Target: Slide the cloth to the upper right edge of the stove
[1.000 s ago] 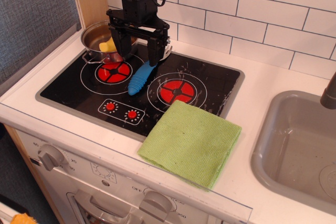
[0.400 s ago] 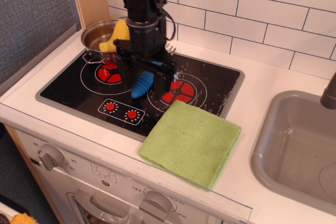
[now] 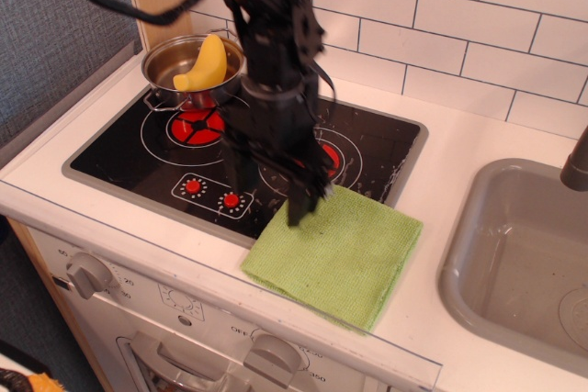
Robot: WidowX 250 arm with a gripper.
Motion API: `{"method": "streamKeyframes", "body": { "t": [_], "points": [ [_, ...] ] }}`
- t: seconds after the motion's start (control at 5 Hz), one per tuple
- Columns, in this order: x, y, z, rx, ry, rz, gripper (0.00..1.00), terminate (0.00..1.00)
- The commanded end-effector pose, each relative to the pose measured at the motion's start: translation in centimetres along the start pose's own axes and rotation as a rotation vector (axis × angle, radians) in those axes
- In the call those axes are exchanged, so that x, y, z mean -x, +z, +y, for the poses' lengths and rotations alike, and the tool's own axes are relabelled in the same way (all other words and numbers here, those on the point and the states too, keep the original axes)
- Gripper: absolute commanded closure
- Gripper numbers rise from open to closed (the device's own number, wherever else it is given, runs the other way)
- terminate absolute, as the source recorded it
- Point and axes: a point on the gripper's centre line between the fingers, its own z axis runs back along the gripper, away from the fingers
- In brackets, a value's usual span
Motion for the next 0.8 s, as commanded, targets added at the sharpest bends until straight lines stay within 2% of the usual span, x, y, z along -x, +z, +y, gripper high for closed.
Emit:
{"method": "streamKeyframes", "body": {
  "t": [0.0,0.4,0.6],
  "points": [
    [-0.6,1.1,-2.7,-0.029,-0.064,-0.074,0.00,0.00],
    [-1.4,0.5,-3.0,-0.014,-0.039,-0.066,0.00,0.00],
    [-1.4,-1.4,-2.7,-0.022,0.000,-0.070,0.00,0.00]
  ]
}}
